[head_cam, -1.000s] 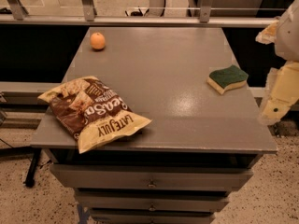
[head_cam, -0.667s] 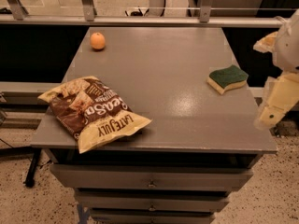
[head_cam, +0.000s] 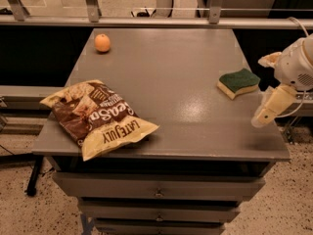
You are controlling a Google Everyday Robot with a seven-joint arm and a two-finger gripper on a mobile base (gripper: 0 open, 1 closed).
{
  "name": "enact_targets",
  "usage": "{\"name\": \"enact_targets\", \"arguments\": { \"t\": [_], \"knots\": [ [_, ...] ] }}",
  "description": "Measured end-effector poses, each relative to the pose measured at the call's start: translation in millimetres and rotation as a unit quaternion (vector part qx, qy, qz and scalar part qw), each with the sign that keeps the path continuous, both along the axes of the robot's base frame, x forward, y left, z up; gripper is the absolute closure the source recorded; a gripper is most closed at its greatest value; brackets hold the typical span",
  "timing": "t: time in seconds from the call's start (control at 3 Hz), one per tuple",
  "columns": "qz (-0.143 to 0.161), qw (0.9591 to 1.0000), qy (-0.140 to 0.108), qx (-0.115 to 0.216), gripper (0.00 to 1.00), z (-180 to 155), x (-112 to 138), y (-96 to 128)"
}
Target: Pick sponge
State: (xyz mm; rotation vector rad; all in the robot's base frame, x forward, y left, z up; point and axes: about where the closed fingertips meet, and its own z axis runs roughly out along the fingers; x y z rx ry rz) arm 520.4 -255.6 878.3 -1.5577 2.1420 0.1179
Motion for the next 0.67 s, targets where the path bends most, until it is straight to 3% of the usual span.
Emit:
{"name": "enact_targets", "arguments": {
  "t": [0.33,0.67],
  "knots": [
    [-0.003,0.9986,-0.014,0.05,0.0,-26,42,-5],
    [-0.027,0.995,-0.038,0.088,0.0,-43,85,-26]
  ]
}}
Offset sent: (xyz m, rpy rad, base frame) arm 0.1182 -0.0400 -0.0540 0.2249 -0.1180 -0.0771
